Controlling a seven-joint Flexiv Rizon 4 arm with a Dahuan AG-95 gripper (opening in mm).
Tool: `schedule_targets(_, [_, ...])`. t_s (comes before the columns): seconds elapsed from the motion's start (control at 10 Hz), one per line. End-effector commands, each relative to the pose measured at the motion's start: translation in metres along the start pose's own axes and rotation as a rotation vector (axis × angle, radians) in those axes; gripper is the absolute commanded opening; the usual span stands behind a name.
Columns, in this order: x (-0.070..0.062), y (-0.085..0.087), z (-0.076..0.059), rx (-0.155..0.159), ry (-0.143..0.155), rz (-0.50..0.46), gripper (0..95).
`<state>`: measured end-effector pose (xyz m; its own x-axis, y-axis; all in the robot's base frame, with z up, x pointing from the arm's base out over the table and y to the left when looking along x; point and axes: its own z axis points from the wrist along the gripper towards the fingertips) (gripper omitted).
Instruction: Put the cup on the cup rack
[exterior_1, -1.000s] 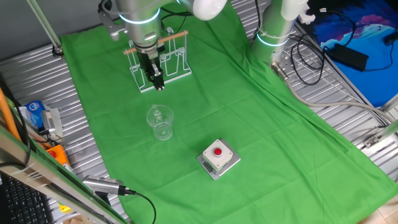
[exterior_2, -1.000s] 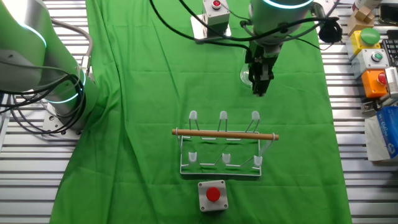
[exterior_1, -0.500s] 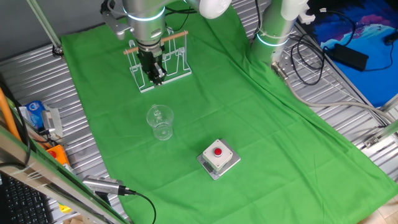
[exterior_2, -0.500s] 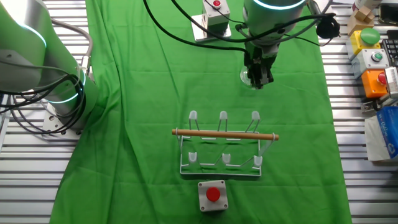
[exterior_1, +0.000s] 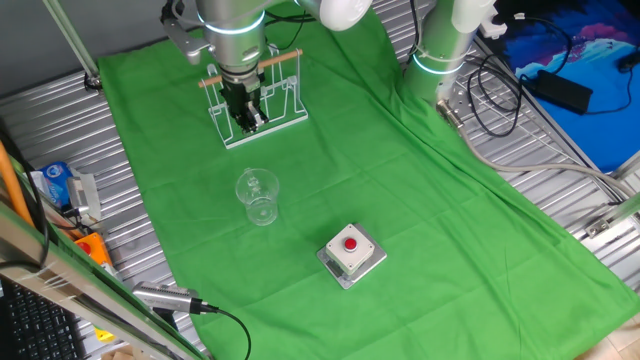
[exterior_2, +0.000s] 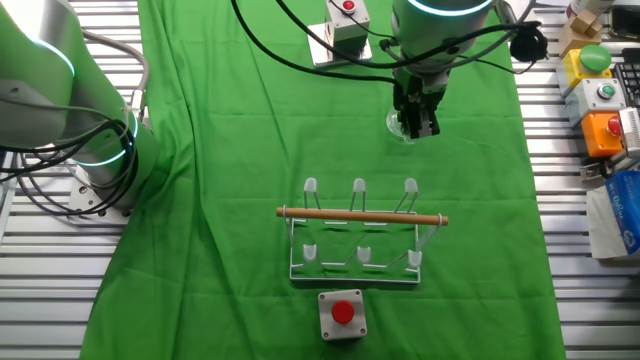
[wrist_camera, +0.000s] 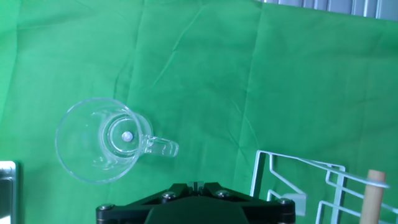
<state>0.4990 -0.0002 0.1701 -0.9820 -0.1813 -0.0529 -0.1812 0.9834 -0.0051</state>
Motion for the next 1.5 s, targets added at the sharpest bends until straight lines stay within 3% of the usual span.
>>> schedule_targets(0.1, [-0.0009, 0.0001, 0.0, -0.003, -0.002, -0.005, 0.0])
schedule_targets(0.7, [-0.0009, 0.0001, 0.0, -0.004, -0.006, -0.024, 0.0])
schedule_targets(1.2, [-0.0009, 0.0001, 0.0, -0.012, 0.005, -0.249, 0.0])
schedule_targets(1.3, [-0.0009, 0.0001, 0.0, -0.017, 0.024, -0.326, 0.0])
schedule_targets(1.5, [-0.0009, 0.0001, 0.0, -0.026, 0.047, -0.39, 0.0])
